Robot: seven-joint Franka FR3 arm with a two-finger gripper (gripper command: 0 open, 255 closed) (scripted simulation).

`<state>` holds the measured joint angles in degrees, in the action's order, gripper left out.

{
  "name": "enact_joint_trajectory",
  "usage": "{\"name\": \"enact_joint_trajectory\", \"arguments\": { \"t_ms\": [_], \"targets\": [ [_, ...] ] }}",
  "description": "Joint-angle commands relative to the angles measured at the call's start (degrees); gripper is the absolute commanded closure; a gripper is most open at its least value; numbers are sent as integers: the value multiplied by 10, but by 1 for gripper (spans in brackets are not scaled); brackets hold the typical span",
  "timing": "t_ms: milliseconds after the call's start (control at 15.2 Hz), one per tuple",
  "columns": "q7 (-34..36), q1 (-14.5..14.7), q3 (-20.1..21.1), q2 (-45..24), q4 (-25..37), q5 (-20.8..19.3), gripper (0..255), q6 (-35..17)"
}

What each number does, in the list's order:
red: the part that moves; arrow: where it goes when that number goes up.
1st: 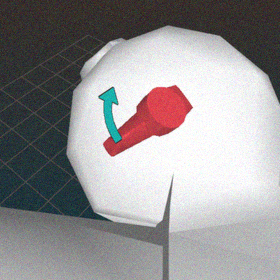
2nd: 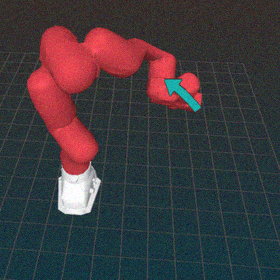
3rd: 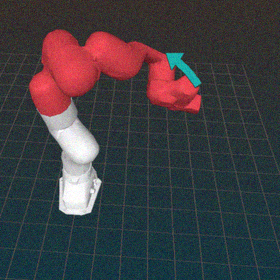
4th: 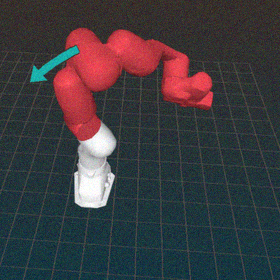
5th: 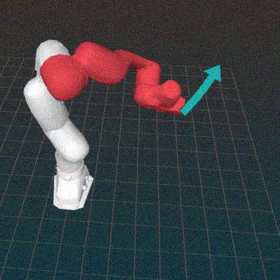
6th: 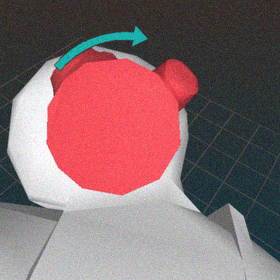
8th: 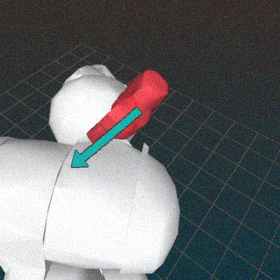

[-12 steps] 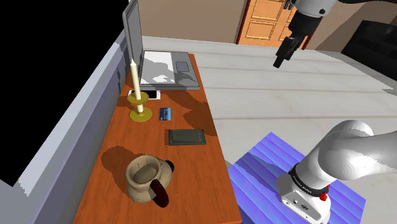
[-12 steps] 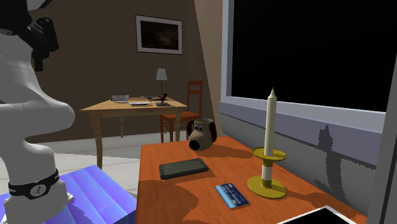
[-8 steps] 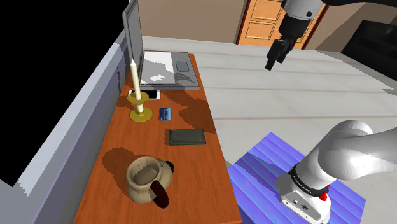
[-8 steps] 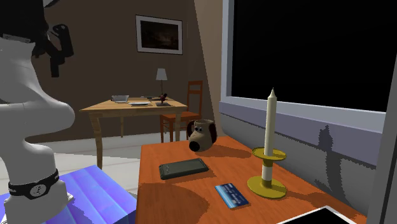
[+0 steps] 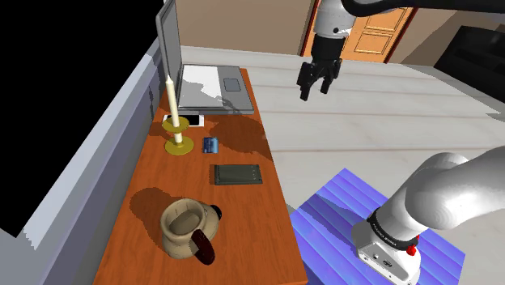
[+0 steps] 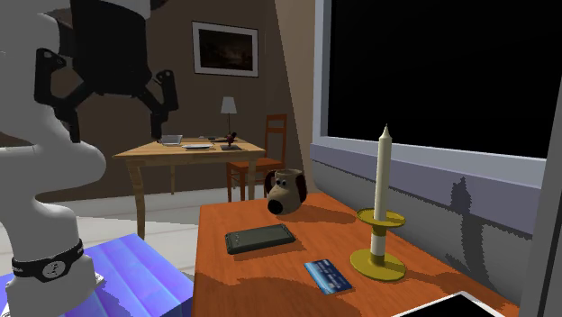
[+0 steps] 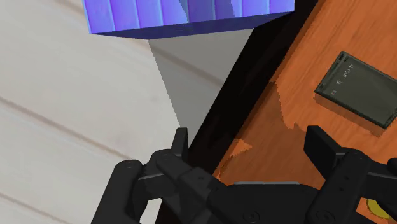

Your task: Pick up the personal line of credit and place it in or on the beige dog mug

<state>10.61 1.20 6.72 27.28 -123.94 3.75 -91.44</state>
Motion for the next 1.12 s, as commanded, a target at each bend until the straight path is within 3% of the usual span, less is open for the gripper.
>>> {"name": "enact_joint_trajectory", "arguments": {
  "t_ms": [0, 528, 1056],
  "targets": [
    [34, 1, 14, -42, 20, 14, 0, -4],
    [159, 13, 54, -221, 126, 58, 0, -18],
    [269, 36, 71, -413, 273, 91, 0, -15]
  ]
}}
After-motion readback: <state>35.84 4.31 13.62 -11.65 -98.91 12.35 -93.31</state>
